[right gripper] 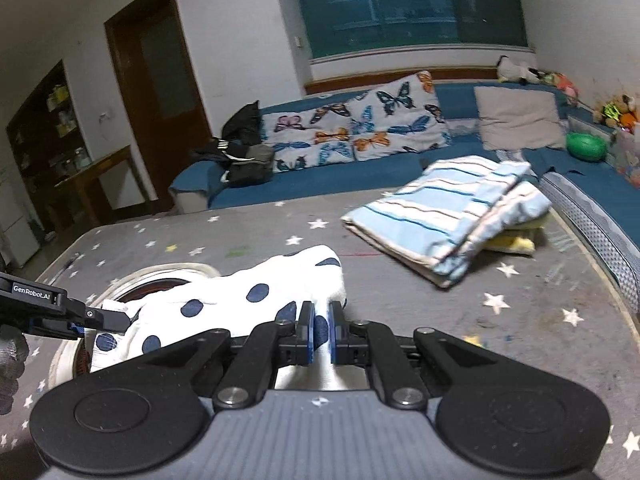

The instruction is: Fold clothes

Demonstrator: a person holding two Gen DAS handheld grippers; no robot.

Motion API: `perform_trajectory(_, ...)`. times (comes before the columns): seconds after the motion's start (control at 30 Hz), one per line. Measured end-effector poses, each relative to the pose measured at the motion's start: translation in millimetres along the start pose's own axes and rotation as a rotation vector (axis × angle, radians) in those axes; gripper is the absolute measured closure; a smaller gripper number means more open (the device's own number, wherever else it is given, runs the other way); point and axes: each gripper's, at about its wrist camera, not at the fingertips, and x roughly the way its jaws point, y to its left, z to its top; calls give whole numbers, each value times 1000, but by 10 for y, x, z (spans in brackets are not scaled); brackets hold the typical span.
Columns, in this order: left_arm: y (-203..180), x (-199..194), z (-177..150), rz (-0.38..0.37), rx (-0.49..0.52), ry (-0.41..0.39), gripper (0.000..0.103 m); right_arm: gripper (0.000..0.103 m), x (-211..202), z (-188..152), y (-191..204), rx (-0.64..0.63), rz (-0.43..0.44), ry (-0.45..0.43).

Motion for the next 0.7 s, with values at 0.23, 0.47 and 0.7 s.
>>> perform_trajectory(0.23,-59,257,55,10,24,37,74,97,136,-95,-235,24,-41,30)
perform_trajectory(0.47,-17,420,30,33,36,63,69,96,348,-243,-399,60,-67,89)
perform_trajectory(0.7,6,422,15,34,55,62,61,88,463,-321,-438,45,-103,138)
